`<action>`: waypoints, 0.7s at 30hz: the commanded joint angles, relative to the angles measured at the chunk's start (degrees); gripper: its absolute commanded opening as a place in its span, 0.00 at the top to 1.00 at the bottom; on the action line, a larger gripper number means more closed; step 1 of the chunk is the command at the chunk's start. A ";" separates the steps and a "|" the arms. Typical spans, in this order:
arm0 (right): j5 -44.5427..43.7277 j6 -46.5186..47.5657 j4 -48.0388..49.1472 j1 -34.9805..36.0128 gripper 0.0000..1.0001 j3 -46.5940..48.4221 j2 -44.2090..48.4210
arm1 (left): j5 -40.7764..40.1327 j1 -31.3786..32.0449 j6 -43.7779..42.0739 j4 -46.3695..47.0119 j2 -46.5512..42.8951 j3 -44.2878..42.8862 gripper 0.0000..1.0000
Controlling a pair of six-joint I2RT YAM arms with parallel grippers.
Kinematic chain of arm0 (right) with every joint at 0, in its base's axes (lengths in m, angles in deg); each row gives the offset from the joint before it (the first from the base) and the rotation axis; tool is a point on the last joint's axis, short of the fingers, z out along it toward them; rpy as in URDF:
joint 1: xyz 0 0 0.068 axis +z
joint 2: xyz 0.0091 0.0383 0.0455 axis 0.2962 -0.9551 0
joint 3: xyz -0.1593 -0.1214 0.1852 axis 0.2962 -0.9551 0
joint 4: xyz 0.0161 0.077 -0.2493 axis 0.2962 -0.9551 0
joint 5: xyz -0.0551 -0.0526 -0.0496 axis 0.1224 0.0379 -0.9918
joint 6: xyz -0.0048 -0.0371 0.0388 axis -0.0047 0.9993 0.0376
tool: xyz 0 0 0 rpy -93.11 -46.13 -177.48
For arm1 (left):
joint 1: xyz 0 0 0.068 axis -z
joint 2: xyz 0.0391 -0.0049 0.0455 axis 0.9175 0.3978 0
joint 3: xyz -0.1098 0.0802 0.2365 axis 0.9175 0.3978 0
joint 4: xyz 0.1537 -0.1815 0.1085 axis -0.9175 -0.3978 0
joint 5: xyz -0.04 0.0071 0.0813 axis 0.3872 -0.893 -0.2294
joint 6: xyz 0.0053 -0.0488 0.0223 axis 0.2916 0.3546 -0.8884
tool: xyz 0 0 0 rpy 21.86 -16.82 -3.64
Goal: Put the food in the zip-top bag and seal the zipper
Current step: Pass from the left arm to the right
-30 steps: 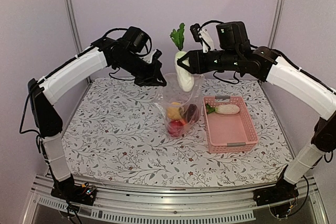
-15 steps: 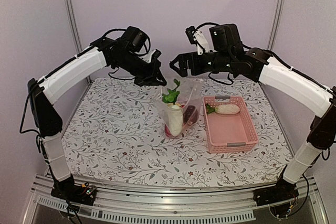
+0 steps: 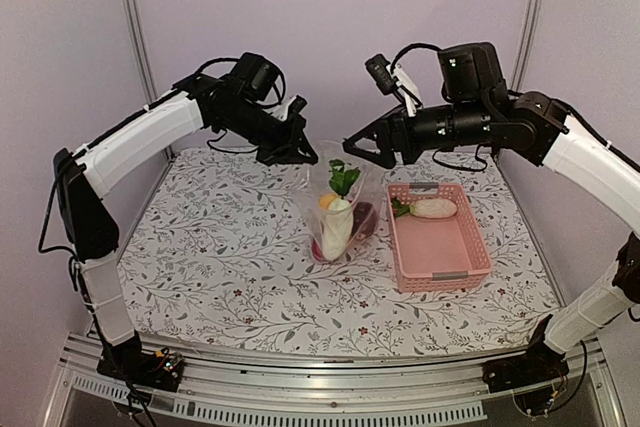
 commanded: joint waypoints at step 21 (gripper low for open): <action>-8.68 13.49 -12.38 6.53 0.58 4.70 -17.64 | 9.78 -0.89 -0.24 2.94 1.67 -2.07 0.95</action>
